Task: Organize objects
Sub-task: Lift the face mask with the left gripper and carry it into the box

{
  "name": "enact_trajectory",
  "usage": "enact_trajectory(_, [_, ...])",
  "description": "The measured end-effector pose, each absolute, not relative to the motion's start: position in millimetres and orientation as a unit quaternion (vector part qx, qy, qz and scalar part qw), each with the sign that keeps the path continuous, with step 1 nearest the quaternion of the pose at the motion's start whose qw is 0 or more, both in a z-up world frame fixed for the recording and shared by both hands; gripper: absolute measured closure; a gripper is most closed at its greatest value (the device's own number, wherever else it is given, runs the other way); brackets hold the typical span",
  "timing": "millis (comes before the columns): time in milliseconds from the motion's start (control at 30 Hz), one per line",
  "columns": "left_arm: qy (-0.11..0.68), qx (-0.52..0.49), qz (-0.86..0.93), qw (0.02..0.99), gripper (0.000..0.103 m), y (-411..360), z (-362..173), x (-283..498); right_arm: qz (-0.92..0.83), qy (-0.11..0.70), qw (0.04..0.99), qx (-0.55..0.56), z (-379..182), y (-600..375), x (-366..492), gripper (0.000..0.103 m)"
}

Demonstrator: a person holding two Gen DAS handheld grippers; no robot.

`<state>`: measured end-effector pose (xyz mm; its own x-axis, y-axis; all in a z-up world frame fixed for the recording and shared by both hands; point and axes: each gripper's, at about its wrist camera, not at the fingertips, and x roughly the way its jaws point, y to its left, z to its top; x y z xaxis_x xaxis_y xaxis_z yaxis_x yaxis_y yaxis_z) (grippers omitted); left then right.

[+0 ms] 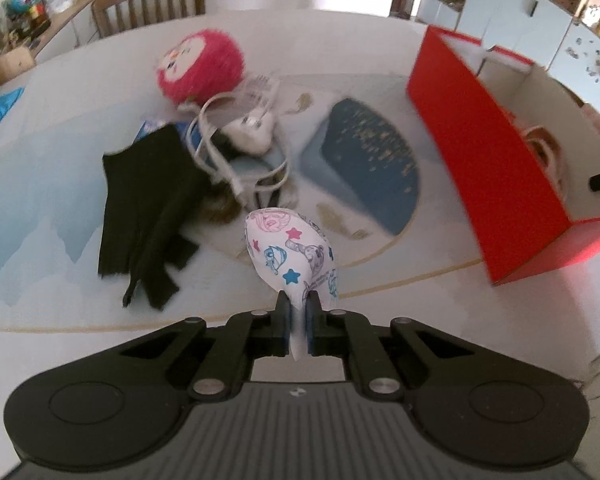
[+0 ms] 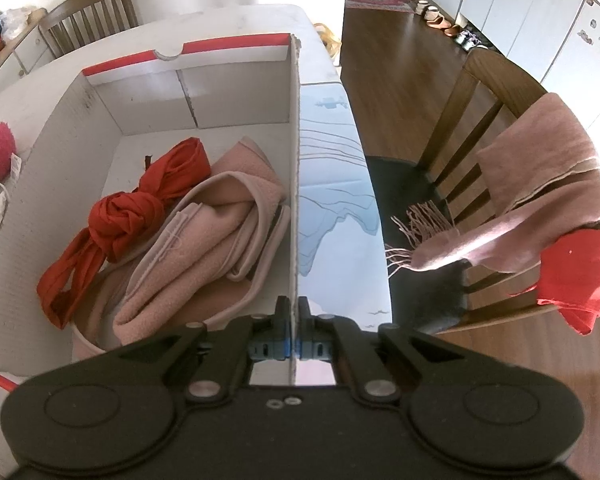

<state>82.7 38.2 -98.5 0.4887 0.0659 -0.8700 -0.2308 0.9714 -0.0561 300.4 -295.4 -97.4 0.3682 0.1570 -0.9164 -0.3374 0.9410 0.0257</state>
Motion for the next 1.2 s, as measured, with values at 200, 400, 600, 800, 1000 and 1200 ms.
enact_trajectory(200, [0.474,-0.076,0.053,0.876,0.097,22,-71,95,0.153,0.542,0.822,-0.081,-98,-296,301,0.102])
enact_trajectory(400, [0.448,-0.063,0.018,0.892,0.097,3,-48,114,0.154,0.542,0.822,-0.079,-99,-297,302,0.102])
enact_trajectory(600, [0.433,-0.05,-0.01,0.9,0.097,-17,-33,140,0.158,0.541,0.822,-0.079,-99,-298,301,0.102])
enact_trajectory(800, [0.423,-0.019,-0.047,0.905,0.097,-43,-18,170,0.162,0.538,0.823,-0.081,-99,-298,302,0.102])
enact_trajectory(1000, [0.415,0.021,-0.086,0.905,0.097,-77,-9,201,0.165,0.537,0.823,-0.081,-99,-299,302,0.102])
enact_trajectory(1200, [0.428,0.054,-0.117,0.895,0.097,-107,-14,233,0.167,0.537,0.823,-0.081,-99,-300,303,0.102])
